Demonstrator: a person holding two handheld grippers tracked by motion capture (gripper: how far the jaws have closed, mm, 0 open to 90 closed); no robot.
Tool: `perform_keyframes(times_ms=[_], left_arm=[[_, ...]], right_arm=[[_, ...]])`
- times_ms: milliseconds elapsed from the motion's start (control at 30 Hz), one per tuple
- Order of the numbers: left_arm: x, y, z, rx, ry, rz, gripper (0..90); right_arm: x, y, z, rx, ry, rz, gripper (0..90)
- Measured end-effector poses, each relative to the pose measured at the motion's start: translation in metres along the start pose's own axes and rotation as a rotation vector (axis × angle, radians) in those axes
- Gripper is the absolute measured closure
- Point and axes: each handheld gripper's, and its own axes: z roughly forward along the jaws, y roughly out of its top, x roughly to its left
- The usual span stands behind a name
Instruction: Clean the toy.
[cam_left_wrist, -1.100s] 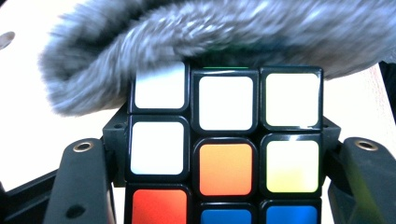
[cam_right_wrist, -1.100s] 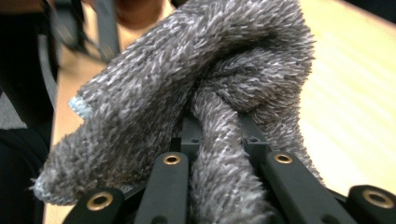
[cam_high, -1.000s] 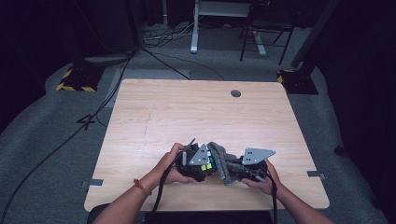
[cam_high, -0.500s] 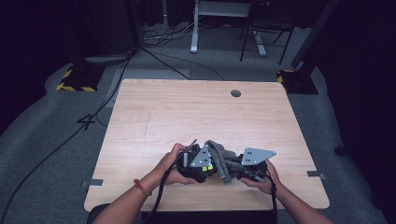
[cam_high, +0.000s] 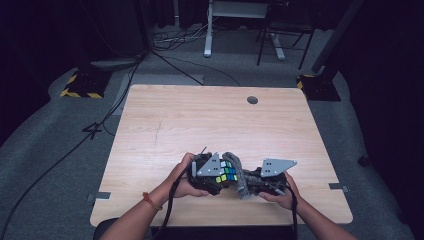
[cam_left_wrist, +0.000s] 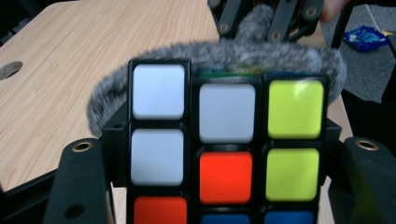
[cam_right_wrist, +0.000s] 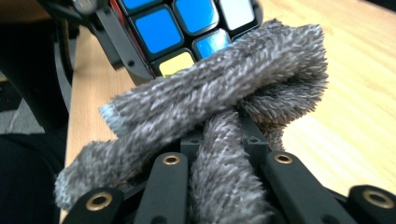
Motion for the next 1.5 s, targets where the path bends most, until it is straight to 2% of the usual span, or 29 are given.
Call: perform_keyframes(times_ms=[133, 400, 667, 733, 800, 833, 867, 1000, 1067, 1133, 1200, 1233, 1300, 1367, 1500], left_arm=[[0.0, 0.0, 0.0, 0.001, -0.002, -0.003, 33.0], [-0.001, -0.001, 0.003, 0.037, -0.002, 0.009, 33.0], [-0.005, -0.001, 0.013, 0.105, 0.027, 0.042, 33.0], [-0.007, -0.001, 0.015, 0.133, 0.032, 0.067, 33.1], [-0.01, 0.0, 0.017, 0.128, 0.016, 0.082, 33.2], [-0.009, 0.001, 0.016, 0.126, 0.014, 0.086, 33.2], [-0.009, 0.001, 0.015, 0.121, 0.013, 0.078, 33.2], [-0.004, 0.001, 0.008, 0.085, 0.018, 0.049, 33.2], [-0.002, 0.002, 0.003, 0.051, 0.023, 0.035, 33.2], [0.001, 0.004, -0.002, 0.004, 0.012, 0.01, 33.2], [0.001, 0.004, -0.005, -0.018, 0.018, 0.012, 33.2], [0.0, 0.004, -0.004, -0.019, 0.014, 0.016, 33.2], [-0.001, 0.003, -0.002, -0.017, 0.012, 0.01, 33.1], [0.0, 0.002, 0.0, -0.004, 0.005, -0.001, 32.9], [-0.002, 0.002, 0.006, 0.034, 0.02, 0.019, 32.6]], right_arm=[[0.0, 0.001, -0.008, -0.054, 0.01, 0.014, 77.0], [0.001, 0.005, -0.011, -0.087, 0.014, 0.005, 77.0], [0.003, 0.011, -0.014, -0.119, 0.009, -0.011, 77.1], [0.004, 0.013, -0.015, -0.135, 0.018, -0.017, 77.2], [0.006, 0.018, -0.016, -0.131, 0.011, -0.039, 77.2], [0.008, 0.019, -0.015, -0.112, -0.001, -0.053, 77.2], [0.009, 0.018, -0.014, -0.106, -0.012, -0.061, 77.2], [0.004, 0.012, -0.013, -0.077, -0.047, -0.05, 77.3], [0.003, 0.01, -0.011, -0.052, -0.064, -0.049, 77.3], [0.002, 0.006, -0.007, -0.017, -0.066, -0.042, 77.2], [0.002, 0.0, 0.0, 0.029, -0.065, -0.04, 77.2], [0.002, 0.0, 0.002, 0.033, -0.057, -0.041, 77.2], [0.003, 0.002, 0.003, 0.007, -0.03, -0.029, 77.2], [0.004, 0.004, 0.001, -0.011, -0.029, -0.039, 77.2], [0.004, 0.008, -0.006, -0.071, -0.009, -0.031, 77.3]])
